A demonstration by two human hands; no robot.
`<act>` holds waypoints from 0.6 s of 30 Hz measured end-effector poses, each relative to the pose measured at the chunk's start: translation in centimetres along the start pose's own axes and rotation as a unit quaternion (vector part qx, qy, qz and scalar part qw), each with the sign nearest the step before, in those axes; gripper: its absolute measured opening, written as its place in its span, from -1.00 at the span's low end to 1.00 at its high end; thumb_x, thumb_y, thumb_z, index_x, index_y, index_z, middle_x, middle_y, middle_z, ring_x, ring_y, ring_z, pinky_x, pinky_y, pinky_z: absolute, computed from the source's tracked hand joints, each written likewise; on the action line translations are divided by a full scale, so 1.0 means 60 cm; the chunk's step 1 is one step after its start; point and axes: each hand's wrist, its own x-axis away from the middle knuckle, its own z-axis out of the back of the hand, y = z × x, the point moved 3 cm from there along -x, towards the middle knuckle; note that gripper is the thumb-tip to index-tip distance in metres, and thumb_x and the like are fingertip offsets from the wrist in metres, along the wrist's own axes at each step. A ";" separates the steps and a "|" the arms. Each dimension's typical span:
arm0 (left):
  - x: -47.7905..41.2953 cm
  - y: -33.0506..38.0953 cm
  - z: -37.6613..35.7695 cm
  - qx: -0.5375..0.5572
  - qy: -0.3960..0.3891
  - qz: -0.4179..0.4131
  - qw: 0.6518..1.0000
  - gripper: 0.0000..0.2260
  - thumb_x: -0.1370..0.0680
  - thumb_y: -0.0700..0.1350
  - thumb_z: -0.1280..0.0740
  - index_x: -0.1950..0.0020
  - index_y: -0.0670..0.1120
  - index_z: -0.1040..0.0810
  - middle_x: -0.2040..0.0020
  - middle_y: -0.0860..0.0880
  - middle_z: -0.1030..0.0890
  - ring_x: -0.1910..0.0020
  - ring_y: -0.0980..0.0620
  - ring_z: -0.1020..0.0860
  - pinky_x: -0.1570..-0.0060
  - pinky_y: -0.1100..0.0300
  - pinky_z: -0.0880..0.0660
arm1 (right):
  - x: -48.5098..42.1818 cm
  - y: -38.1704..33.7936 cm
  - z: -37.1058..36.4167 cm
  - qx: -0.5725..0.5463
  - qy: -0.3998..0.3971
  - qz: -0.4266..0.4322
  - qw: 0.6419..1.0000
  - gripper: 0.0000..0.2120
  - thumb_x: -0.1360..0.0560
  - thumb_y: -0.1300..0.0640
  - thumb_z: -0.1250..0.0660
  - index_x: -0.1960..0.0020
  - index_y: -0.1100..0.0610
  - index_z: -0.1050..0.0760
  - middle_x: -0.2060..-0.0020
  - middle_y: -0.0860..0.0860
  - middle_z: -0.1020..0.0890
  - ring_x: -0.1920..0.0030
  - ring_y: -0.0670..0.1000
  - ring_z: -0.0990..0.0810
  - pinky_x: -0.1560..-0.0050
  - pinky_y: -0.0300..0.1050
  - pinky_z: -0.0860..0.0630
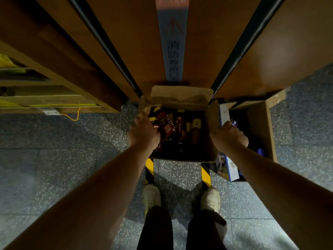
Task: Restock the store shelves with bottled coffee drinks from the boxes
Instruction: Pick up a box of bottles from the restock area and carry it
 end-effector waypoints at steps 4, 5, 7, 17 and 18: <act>-0.035 -0.008 -0.036 -0.012 0.014 0.016 1.000 -0.38 -0.52 0.03 -0.35 -0.46 -0.11 -0.13 -0.20 -0.19 -0.53 -0.15 -0.23 -0.53 0.12 -0.01 -0.47 | -0.028 -0.008 -0.042 -0.028 -0.007 -0.031 0.999 -0.54 -0.55 -0.05 -0.19 -0.34 0.21 -0.33 -0.26 0.22 -0.49 -0.25 0.26 -0.47 -0.11 0.05 -0.41; -0.042 -0.010 -0.037 0.006 0.029 0.013 0.999 -0.43 -0.53 -0.01 -0.34 -0.44 -0.08 -0.16 -0.15 -0.18 -0.56 -0.10 -0.23 -0.56 0.16 0.00 -0.46 | -0.032 -0.011 -0.048 -0.040 -0.003 -0.037 0.999 -0.56 -0.55 -0.02 -0.20 -0.34 0.20 -0.35 -0.24 0.23 -0.50 -0.24 0.27 -0.48 -0.10 0.04 -0.42; -0.058 -0.014 -0.036 0.069 0.048 0.019 0.996 -0.52 -0.53 -0.09 -0.32 -0.39 -0.07 -0.20 -0.16 -0.17 -0.55 -0.07 -0.24 -0.57 0.11 -0.03 -0.48 | -0.038 -0.016 -0.056 -0.063 0.011 -0.044 0.997 -0.59 -0.55 0.02 -0.20 -0.32 0.20 -0.40 -0.21 0.23 -0.52 -0.21 0.27 -0.50 -0.08 0.03 -0.43; -0.095 -0.043 -0.110 0.155 -0.141 0.141 0.968 -0.61 -0.57 0.11 -0.23 -0.09 -0.21 -0.55 0.05 -0.20 -0.62 0.09 -0.18 -0.63 0.04 -0.01 -0.61 | -0.073 -0.031 -0.055 -0.025 0.000 -0.071 0.997 -0.56 -0.59 -0.01 -0.16 -0.30 0.30 -0.40 -0.21 0.25 -0.51 -0.21 0.27 -0.49 -0.08 0.04 -0.44; -0.094 -0.043 -0.111 0.139 -0.139 0.139 0.970 -0.61 -0.57 0.10 -0.20 -0.08 -0.21 -0.55 0.04 -0.20 -0.61 0.09 -0.17 -0.62 0.05 0.00 -0.60 | -0.076 -0.031 -0.055 -0.014 -0.004 -0.069 0.998 -0.58 -0.58 0.02 -0.16 -0.30 0.30 -0.40 -0.21 0.26 -0.51 -0.21 0.27 -0.49 -0.08 0.04 -0.44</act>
